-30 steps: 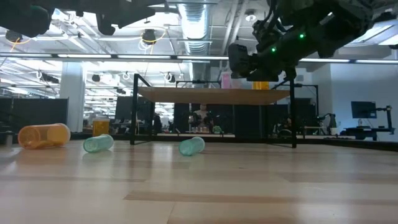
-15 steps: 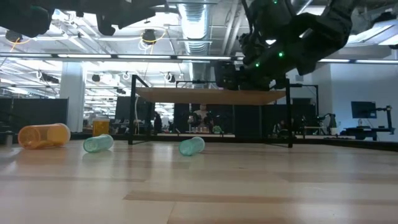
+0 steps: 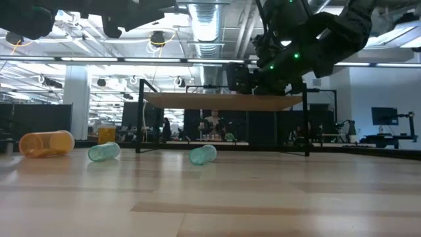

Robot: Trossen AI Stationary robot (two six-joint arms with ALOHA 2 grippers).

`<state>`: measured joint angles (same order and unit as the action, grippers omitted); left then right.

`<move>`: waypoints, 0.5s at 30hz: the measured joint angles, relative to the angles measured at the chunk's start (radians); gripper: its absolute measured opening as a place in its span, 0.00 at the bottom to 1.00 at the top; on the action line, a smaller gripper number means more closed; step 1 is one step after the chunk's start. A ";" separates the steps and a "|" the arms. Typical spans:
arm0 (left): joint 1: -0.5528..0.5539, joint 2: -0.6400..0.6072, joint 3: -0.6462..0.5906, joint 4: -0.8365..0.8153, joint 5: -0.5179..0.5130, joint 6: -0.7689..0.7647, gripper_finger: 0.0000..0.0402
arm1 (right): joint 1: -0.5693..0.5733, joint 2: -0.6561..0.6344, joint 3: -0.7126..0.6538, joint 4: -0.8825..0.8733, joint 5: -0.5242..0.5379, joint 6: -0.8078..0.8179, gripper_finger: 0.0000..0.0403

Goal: Pick and place medicine bottles onto shelf by color
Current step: Put the pink pill bottle on the shelf

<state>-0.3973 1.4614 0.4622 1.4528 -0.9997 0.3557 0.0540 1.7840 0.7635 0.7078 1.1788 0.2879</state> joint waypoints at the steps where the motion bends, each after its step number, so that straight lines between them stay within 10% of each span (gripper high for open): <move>1: 0.000 0.000 0.000 0.000 0.000 0.000 0.54 | 0.000 0.000 0.000 0.003 0.000 0.001 0.64; 15: 0.000 0.000 0.000 0.000 -0.001 -0.001 0.54 | 0.000 0.000 0.000 0.018 0.001 0.003 0.55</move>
<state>-0.3973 1.4613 0.4622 1.4528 -1.0004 0.3546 0.0542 1.7840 0.7635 0.7254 1.1793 0.2909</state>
